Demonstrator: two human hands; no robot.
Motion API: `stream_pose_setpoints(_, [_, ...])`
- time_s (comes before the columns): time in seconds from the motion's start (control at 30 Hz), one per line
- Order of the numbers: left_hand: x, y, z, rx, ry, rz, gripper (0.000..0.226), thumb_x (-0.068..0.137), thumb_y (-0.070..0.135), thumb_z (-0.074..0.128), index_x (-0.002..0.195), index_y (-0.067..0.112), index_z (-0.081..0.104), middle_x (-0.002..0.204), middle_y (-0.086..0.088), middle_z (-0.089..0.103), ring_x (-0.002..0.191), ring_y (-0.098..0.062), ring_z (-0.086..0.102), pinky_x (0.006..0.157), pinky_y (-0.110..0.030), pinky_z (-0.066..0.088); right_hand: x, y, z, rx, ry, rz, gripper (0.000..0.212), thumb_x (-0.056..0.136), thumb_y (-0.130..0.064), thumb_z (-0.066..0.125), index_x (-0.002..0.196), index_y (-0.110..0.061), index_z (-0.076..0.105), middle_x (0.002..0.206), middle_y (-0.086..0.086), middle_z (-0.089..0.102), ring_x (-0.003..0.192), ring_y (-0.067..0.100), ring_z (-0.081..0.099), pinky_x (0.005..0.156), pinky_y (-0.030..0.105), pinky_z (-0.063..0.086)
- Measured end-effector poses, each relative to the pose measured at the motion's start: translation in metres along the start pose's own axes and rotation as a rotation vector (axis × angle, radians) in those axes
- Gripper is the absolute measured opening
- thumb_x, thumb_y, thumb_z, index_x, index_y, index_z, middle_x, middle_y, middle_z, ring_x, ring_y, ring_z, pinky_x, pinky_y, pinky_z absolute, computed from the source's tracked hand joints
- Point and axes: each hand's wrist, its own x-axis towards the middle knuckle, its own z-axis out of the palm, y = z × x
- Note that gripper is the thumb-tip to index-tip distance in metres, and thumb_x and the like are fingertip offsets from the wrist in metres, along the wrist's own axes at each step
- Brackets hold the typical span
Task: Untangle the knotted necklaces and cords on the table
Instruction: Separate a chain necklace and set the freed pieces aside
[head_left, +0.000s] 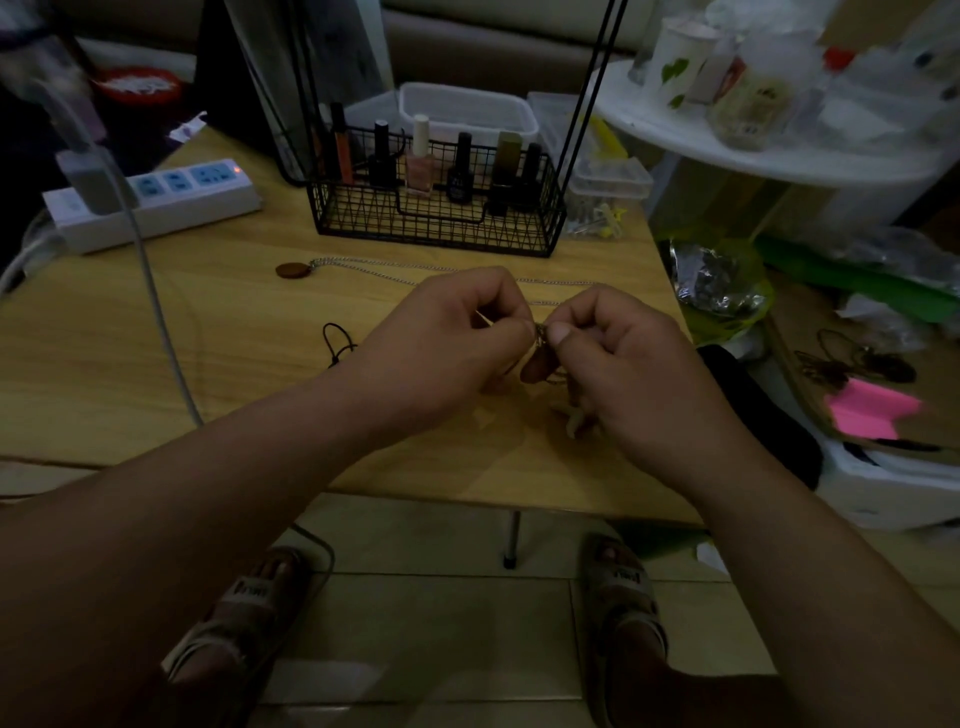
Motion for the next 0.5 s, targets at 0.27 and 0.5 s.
stream_pose_setpoints(0.27, [0.002, -0.007, -0.002, 0.126, -0.04, 0.044, 0.009, 0.093, 0.022, 0.068, 0.089, 0.014, 0.068, 0.067, 0.012, 0.065, 0.061, -0.005, 0.058, 0.061, -0.036, 0.055, -0.001, 0.01, -0.005, -0.239, -0.021, -0.192, 0.009, 0.099, -0.021, 0.065, 0.098, -0.03, 0.069, 0.087, -0.013, 0.073, 0.079, 0.007, 0.068, 0.071, 0.039, 0.06])
stream_pose_setpoints(0.5, [0.002, -0.01, -0.004, 0.403, -0.013, 0.131, 0.018, 0.081, 0.039, 0.064, 0.084, 0.022, 0.066, 0.082, 0.015, 0.06, 0.072, -0.003, 0.055, 0.06, -0.017, 0.041, 0.002, 0.012, -0.003, -0.542, -0.053, -0.332, 0.006, 0.1, -0.028, 0.061, 0.105, -0.028, 0.066, 0.087, -0.014, 0.068, 0.072, 0.001, 0.06, 0.063, 0.034, 0.051])
